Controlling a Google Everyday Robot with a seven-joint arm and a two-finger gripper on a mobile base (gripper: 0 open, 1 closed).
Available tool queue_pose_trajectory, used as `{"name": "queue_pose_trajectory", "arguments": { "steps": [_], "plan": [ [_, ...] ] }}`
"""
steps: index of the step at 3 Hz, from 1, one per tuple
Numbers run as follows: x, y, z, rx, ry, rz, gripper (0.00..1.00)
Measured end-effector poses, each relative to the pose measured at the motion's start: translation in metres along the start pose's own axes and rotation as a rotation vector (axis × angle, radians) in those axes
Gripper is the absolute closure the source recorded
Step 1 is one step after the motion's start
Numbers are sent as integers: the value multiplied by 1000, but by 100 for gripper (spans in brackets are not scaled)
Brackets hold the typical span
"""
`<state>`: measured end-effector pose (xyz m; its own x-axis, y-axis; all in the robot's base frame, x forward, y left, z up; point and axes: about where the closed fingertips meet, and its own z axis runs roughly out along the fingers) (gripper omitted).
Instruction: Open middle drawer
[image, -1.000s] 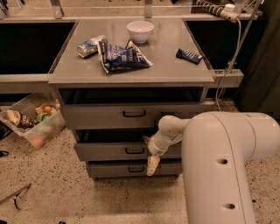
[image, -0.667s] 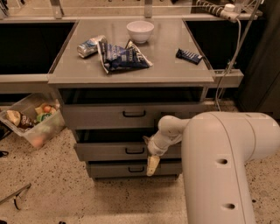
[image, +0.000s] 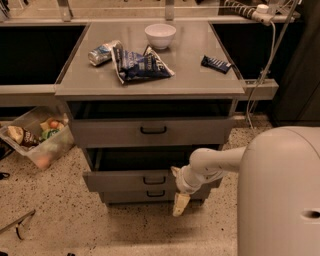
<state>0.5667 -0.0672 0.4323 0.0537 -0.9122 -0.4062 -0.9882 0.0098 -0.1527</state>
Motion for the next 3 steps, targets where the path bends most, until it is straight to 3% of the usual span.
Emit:
{"name": "queue_pose_trajectory", "arguments": {
  "steps": [1,3],
  "plan": [
    [0,0,0,0,0,0,0],
    [-29,-31,-11,61,0,-93,0]
  ]
}}
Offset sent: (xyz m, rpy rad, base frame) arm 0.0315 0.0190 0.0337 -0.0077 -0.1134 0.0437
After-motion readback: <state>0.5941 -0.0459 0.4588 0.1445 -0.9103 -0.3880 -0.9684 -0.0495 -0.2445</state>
